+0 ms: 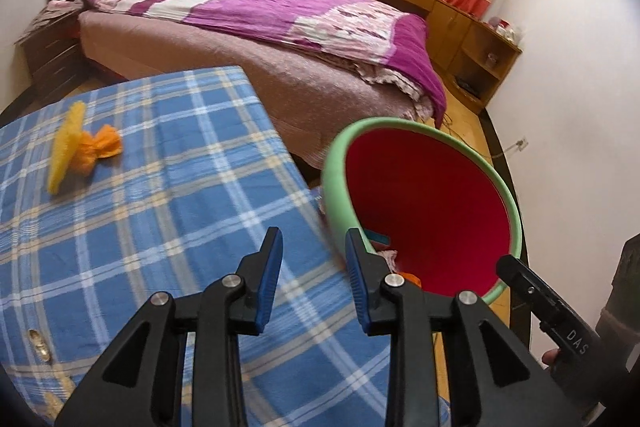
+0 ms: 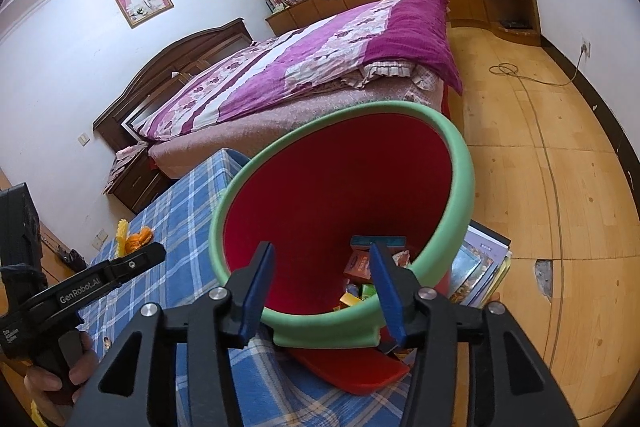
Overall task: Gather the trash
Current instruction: 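Move both open tools back over the table toward the yellow and orange nets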
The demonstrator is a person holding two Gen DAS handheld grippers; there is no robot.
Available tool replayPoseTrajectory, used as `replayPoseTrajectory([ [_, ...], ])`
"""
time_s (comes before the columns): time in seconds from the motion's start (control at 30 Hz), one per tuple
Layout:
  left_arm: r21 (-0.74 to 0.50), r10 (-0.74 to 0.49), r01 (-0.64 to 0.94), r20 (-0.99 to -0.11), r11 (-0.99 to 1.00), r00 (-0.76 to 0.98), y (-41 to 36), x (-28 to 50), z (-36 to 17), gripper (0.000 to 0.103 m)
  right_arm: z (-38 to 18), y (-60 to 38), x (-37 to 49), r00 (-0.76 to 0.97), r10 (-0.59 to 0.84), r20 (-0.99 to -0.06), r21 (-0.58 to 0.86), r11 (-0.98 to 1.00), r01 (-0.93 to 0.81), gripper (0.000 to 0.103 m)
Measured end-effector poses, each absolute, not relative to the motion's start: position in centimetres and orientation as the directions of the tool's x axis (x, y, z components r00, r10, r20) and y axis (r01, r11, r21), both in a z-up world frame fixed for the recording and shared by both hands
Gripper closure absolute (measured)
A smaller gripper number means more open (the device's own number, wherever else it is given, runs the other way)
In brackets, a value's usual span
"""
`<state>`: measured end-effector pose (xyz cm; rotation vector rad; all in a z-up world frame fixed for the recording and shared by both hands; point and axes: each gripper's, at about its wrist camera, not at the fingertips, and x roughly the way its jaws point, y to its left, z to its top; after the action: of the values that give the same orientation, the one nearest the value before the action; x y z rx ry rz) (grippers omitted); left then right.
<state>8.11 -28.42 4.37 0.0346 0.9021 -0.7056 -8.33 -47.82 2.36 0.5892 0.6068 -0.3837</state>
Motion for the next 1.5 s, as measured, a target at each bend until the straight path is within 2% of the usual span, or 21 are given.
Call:
replayPoseTrajectory([
  [0.67,-0.251,-0.485,0.447,-0.681,0.859,0.549,-20.0,10.8,6.6,0.071,6.2,-43.5,-4.1,0.791,-0.110,-0.602,0.375,0.835,0.402,0.029],
  [1.07,-0.231,-0.424,0.371,-0.670,0.899,0.609,-15.2,13.4,7.3,0.071,8.8,-39.1,1.2,0.812,-0.064,-0.580,0.351,0.880,0.320,0.026],
  [1.5,-0.207,-0.365,0.311,-0.679,0.928,0.637,-11.8,17.5,5.8,0.071,6.9,-35.5,8.8,0.786,0.004,-0.618,0.349,0.897,0.270,0.026],
])
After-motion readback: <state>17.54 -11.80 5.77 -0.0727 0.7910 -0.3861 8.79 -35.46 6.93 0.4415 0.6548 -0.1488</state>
